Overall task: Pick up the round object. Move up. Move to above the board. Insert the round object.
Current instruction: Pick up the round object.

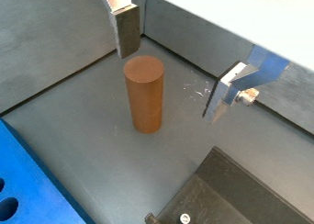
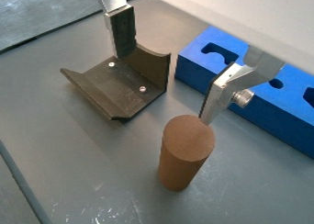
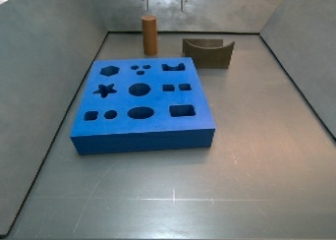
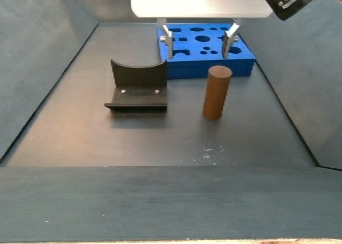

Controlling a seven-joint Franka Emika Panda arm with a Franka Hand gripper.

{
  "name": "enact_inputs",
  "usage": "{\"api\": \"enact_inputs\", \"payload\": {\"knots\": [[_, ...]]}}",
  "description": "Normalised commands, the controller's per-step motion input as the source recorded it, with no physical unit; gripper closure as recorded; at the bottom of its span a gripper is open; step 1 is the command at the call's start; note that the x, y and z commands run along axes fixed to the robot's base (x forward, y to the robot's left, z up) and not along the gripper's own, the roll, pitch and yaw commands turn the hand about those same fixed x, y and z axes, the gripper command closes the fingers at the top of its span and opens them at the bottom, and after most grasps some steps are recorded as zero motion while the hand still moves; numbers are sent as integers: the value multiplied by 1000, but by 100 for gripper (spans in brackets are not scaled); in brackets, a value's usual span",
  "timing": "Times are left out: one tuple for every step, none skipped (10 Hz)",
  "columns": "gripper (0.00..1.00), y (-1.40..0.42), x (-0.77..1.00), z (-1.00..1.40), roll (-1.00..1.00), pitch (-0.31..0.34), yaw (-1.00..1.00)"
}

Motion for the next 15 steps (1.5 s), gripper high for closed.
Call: {"api": "enact_inputs", "payload": {"knots": [[0, 0, -34, -20, 0, 166, 37], [0, 0, -74, -29, 0, 0, 0], [0, 0, -851, -103, 0, -234, -94], [0, 9, -849, -134, -63, -223, -86], [0, 23, -334, 0, 0, -6, 0], [0, 14, -60, -43, -57, -100, 0], [0, 346, -277, -234, -411, -383, 0], [0, 34, 0, -49, -89, -151, 0], [0, 0, 0, -37, 0, -3, 0], [0, -14, 0, -454, 20, -83, 0], [0, 66, -43, -811, -100, -134, 0], [0, 0, -46, -71, 0, -129, 0], [0, 0, 0, -34, 0, 0, 0], [0, 257, -11, -400, -329, -177, 11], [0, 77, -91, -249, -146, -186, 0]]}}
